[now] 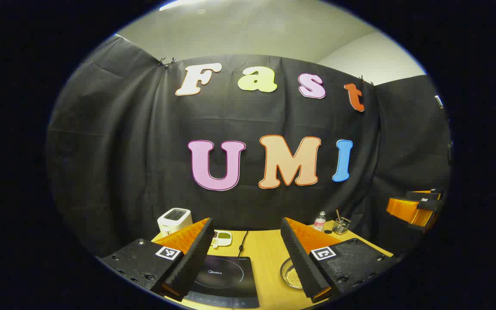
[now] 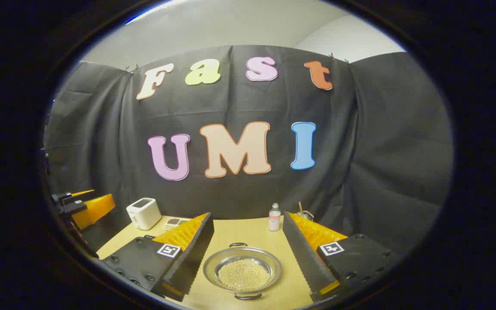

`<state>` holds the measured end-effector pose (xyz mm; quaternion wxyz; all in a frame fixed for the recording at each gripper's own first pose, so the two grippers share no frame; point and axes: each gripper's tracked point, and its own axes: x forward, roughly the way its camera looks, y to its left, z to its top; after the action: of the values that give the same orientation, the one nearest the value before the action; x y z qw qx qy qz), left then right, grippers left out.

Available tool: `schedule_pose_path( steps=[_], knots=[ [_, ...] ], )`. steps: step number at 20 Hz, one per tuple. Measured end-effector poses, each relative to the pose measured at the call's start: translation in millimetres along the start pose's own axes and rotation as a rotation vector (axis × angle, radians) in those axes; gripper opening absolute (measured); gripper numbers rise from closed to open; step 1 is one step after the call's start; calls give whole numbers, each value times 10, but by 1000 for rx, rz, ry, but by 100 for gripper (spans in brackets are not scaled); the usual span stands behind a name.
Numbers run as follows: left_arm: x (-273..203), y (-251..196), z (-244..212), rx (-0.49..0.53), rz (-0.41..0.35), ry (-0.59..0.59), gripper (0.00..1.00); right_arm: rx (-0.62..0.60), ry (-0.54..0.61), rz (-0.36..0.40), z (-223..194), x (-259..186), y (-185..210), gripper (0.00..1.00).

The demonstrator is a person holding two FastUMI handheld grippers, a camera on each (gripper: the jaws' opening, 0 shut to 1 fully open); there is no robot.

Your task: First push the handle of the pot to place it horizontally, then grasp the pot with both hands and set it on the induction cooktop.

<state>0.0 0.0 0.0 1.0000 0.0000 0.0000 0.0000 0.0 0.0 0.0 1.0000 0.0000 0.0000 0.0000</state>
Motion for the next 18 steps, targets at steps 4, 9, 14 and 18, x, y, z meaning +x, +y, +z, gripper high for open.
schedule_pose_path(
  steps=[4,9,14,18],
  knots=[
    [121,-138,-30,-23,-3,9,91,3,23,0,-27,120,-131,97],
    [185,-179,-207,-75,5,51,95,14,26,2,-23,185,-259,97],
    [235,-183,-292,-72,25,71,91,32,34,12,-21,202,-341,96],
    [273,-265,-253,-59,14,54,95,29,43,12,-46,237,-361,96]
  ],
)
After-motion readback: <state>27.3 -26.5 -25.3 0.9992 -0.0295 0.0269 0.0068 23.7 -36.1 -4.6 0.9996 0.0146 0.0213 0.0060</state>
